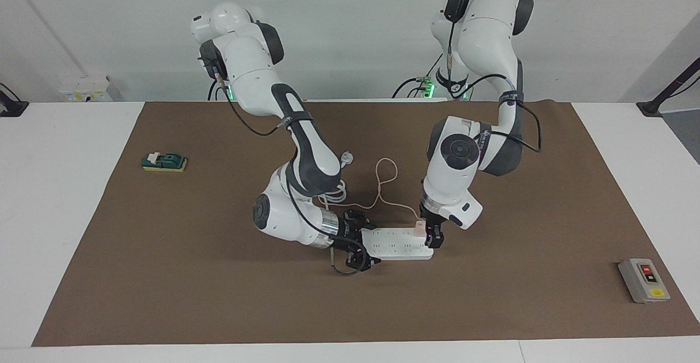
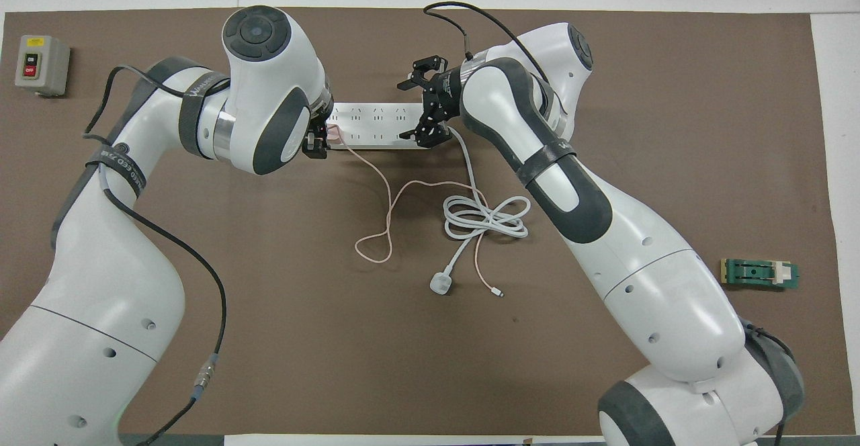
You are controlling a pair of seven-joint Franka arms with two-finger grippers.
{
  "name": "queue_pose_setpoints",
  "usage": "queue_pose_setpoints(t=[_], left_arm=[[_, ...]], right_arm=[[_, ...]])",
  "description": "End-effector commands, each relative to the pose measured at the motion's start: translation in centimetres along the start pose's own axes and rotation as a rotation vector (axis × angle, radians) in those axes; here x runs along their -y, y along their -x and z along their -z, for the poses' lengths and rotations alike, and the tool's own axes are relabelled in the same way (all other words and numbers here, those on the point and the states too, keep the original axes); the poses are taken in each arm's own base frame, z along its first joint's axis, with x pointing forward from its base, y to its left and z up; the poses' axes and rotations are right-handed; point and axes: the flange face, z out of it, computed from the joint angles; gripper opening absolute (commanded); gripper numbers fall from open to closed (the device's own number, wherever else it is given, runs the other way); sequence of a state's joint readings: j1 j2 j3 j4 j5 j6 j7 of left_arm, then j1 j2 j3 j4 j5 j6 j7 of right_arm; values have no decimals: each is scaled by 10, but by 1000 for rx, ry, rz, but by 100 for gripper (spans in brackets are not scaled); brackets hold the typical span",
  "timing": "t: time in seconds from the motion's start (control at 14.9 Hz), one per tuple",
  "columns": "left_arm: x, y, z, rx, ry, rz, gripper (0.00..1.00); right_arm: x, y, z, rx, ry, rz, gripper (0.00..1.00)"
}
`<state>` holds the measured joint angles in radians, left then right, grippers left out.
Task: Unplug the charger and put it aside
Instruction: 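Hold the power strip with the right gripper and pull the charger with the left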
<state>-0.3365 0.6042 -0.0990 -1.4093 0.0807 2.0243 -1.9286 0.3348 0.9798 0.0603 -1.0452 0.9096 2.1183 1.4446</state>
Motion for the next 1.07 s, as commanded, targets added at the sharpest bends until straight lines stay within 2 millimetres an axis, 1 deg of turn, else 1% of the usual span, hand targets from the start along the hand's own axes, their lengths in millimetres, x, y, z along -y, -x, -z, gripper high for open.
queue_pose_setpoints(t=[0.0,0.07,0.2,0.27,0.34,0.4,0.47,0.54,0.8,1.01], left_arm=[[10,0,4,7,3,-14,69],[12,1,2,7,-2,-20,67],[14,4,1,9,-5,-27,61],[13,4,1,9,-4,-27,59],[15,4,0,9,-5,-27,54],[14,5,0,10,-2,-27,46],[14,5,0,10,-2,-27,27],[14,5,2,11,1,-27,0],[15,7,3,10,1,-29,0],[16,9,3,10,2,-33,0]], right_arm=[[3,-13,1,44,26,9,100],[3,-16,1,41,26,19,100],[-2,-18,-9,32,33,29,100],[-3,-18,-10,31,36,34,100],[-3,-18,-11,30,35,40,100],[-3,-18,-12,30,34,43,100],[-4,-17,-13,32,36,43,100],[-4,-17,-12,31,36,45,100],[-9,-9,-17,43,55,64,100],[-13,-13,-21,38,66,57,100]])
